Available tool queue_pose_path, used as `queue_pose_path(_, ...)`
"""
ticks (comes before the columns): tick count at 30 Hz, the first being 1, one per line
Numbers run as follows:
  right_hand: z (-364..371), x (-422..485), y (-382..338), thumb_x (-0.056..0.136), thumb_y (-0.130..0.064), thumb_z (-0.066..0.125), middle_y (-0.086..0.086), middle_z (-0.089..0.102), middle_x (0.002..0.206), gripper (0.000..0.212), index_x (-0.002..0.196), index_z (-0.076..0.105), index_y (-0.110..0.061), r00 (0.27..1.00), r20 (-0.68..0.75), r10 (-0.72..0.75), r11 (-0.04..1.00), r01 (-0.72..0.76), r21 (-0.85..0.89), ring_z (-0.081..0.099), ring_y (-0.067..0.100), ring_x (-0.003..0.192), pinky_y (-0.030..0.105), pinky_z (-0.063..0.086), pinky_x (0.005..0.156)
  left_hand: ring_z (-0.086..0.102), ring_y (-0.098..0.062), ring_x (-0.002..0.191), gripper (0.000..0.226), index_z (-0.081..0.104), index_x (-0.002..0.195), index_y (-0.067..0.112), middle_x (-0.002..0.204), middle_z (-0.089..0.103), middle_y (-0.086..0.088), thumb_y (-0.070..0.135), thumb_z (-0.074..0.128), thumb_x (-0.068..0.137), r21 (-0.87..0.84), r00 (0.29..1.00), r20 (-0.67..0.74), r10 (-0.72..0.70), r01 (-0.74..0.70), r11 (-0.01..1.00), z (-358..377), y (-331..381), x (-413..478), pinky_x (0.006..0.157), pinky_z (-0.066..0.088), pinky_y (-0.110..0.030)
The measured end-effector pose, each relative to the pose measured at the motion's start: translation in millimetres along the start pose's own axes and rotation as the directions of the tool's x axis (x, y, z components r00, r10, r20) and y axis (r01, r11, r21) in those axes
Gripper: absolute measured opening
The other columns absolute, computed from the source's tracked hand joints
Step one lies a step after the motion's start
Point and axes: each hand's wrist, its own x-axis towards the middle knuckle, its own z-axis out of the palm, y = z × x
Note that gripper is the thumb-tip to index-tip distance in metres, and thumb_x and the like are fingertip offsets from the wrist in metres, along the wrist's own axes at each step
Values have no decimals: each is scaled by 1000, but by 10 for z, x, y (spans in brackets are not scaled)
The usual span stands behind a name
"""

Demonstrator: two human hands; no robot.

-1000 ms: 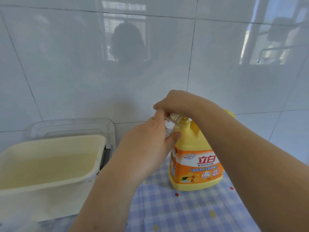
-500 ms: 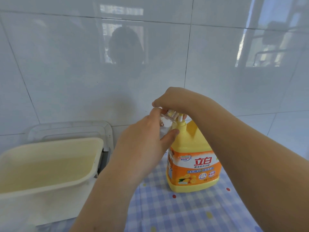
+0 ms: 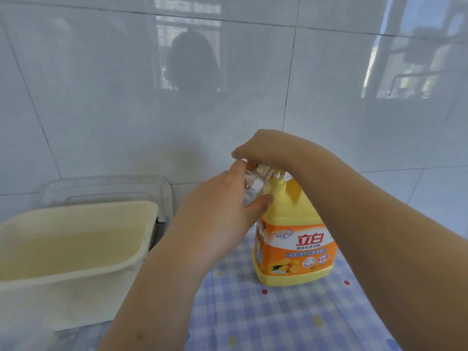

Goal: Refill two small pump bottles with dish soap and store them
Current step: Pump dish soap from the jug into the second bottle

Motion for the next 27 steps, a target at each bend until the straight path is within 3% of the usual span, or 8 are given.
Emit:
queue_pose_path(4, 89, 42, 56, 90, -27, 52, -1, 48, 68, 22, 71, 50, -15, 998, -55, -21, 1000, 20, -18, 37, 13, 52, 25, 29, 51, 53, -10, 91, 40, 42, 120, 32, 107, 58, 14, 56, 49, 90, 25, 997, 78, -1, -1, 1000, -8, -18, -10, 61, 38, -23)
queue_pose_path(17, 98, 85, 57, 87, -24, 51, -2, 47, 65, 25, 64, 49, -15, 994, -107, -6, 999, 1, -44, 38, 14, 52, 25, 31, 52, 57, -15, 105, 43, 40, 125, 29, 114, 59, 11, 56, 47, 92, 54, 996, 87, 5, -9, 998, -4, -15, -4, 70, 39, -28)
queue_pose_path(22, 96, 95, 54, 82, -24, 50, -4, 53, 62, 21, 63, 55, -16, 987, -158, 13, 997, -24, -70, 45, 15, 51, 24, 32, 50, 58, -14, 97, 42, 39, 125, 31, 109, 60, 10, 55, 46, 92, 72, 998, 50, 27, -31, 997, -11, -19, -13, 67, 40, -27)
queue_pose_path(27, 33, 43, 27, 84, -24, 48, -2, 55, 63, 22, 64, 56, -17, 964, -264, -29, 985, -16, -169, 50, 16, 54, 23, 30, 50, 58, -14, 102, 45, 36, 130, 34, 115, 59, 12, 56, 46, 92, 47, 999, 20, 36, -37, 998, -30, -24, -10, 70, 39, -26)
